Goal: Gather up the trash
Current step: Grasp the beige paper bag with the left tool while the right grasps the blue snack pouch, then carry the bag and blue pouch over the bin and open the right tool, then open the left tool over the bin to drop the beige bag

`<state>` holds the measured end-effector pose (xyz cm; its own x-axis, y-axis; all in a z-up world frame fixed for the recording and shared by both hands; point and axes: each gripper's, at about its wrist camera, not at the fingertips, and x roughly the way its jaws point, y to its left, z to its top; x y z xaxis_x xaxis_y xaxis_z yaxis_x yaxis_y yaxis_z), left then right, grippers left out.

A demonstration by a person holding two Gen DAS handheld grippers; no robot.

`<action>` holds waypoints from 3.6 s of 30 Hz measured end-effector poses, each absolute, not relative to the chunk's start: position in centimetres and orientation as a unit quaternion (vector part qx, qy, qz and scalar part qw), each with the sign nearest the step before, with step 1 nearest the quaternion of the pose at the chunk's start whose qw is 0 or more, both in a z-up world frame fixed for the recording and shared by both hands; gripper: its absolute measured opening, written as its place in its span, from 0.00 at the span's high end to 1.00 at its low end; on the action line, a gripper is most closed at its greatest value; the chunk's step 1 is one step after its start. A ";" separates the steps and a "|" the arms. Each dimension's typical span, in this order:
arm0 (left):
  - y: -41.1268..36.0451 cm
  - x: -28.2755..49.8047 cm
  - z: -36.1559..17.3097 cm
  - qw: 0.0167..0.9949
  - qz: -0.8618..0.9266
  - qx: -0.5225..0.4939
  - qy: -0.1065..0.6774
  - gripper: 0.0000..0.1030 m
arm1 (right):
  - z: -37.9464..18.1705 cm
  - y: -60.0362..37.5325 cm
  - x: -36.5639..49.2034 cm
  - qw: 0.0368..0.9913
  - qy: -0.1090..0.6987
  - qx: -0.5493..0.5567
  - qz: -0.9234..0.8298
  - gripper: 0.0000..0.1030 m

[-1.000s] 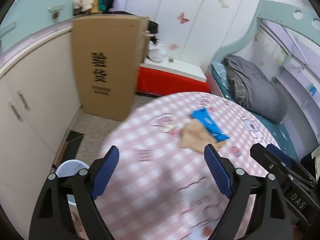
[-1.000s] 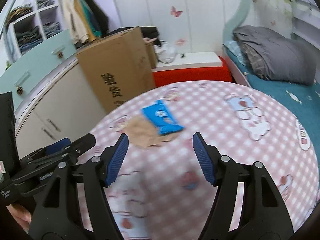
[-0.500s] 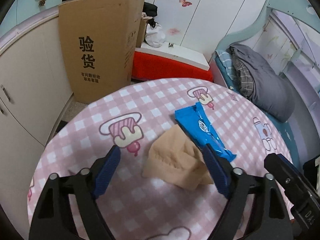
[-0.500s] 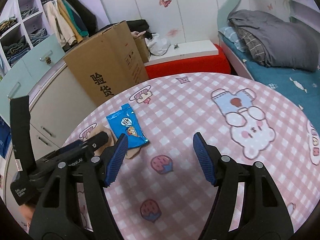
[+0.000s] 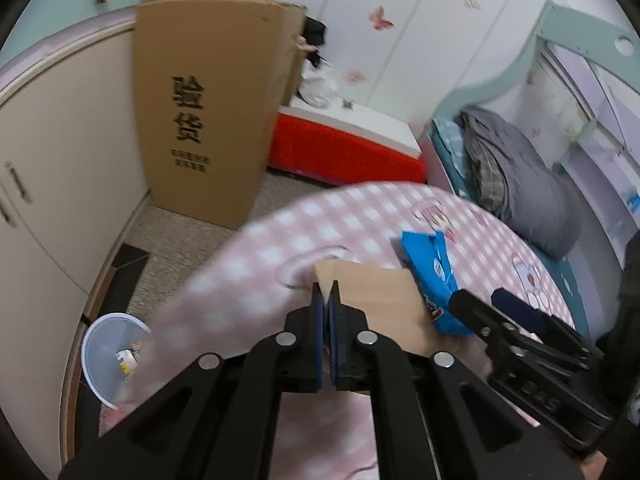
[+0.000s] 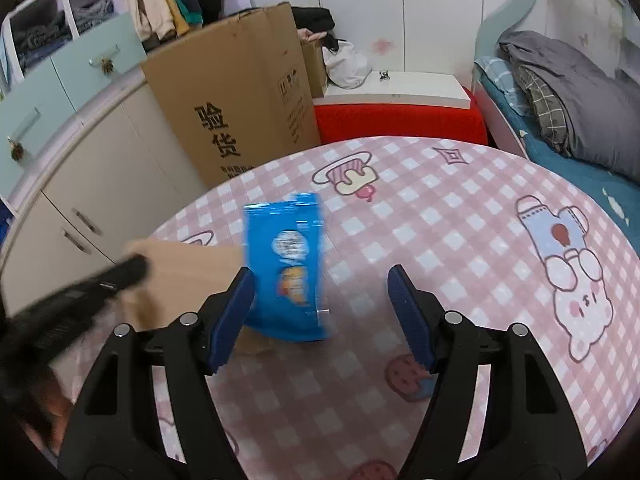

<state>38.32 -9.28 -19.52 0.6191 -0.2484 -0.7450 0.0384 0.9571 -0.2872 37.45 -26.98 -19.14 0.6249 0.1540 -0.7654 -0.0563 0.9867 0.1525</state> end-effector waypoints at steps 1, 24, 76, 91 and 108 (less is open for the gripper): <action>-8.7 38.2 -19.2 0.894 -0.077 -0.124 0.424 0.98 | -19.3 -26.7 37.6 0.898 0.433 0.051 0.054 0.34; -3.8 36.2 -18.2 0.904 -0.056 -0.105 0.411 0.98 | -18.8 -20.3 36.4 0.898 0.431 0.018 0.087 0.70; 22.7 30.1 -23.3 0.875 0.179 -0.122 0.433 0.97 | -22.2 6.7 33.8 0.875 0.413 -0.005 0.254 0.25; 21.0 32.3 -23.7 0.875 0.173 -0.111 0.438 0.96 | -22.6 5.1 34.8 0.871 0.429 0.035 0.235 0.24; 22.0 32.3 -24.9 0.865 0.182 -0.120 0.452 0.28 | -23.0 5.2 34.9 0.867 0.439 0.033 0.232 0.24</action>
